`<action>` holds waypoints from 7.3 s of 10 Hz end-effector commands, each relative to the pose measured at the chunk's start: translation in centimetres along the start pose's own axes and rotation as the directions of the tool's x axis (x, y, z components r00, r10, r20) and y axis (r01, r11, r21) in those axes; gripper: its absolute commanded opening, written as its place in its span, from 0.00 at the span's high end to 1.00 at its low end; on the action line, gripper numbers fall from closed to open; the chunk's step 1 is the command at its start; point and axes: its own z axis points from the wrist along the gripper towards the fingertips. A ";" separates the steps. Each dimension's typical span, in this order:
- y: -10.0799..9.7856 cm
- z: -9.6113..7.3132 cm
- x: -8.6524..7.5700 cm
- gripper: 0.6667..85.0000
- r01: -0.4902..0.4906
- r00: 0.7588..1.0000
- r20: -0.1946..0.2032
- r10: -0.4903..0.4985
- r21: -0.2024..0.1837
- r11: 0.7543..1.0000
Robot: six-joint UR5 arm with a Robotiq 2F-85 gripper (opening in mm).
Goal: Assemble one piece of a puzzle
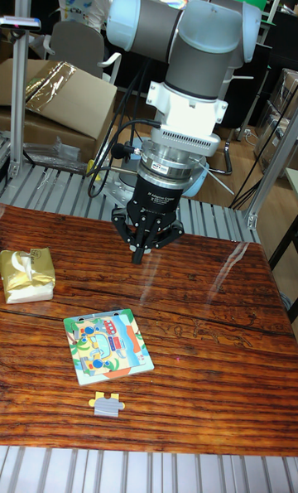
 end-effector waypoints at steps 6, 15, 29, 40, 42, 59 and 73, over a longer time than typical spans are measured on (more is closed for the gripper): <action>0.7 -0.2 -0.1 0.99 -0.013 1.000 0.001 0.013 -0.026 1.000; 1.2 -0.2 -0.1 0.99 -0.028 1.000 0.000 0.028 -0.046 0.999; 1.8 0.2 -1.3 0.83 -0.029 0.999 0.032 0.032 -0.075 0.997; 1.0 -1.1 -2.1 0.60 -0.066 0.997 -0.054 0.062 -0.078 0.995; 1.5 -0.9 -2.6 0.57 -0.077 0.996 -0.061 0.072 -0.081 0.994; 0.8 -0.6 -3.0 0.60 -0.051 0.997 -0.060 0.047 -0.061 0.997; 1.9 -0.2 -5.1 0.60 -0.097 0.994 -0.067 0.091 -0.083 0.992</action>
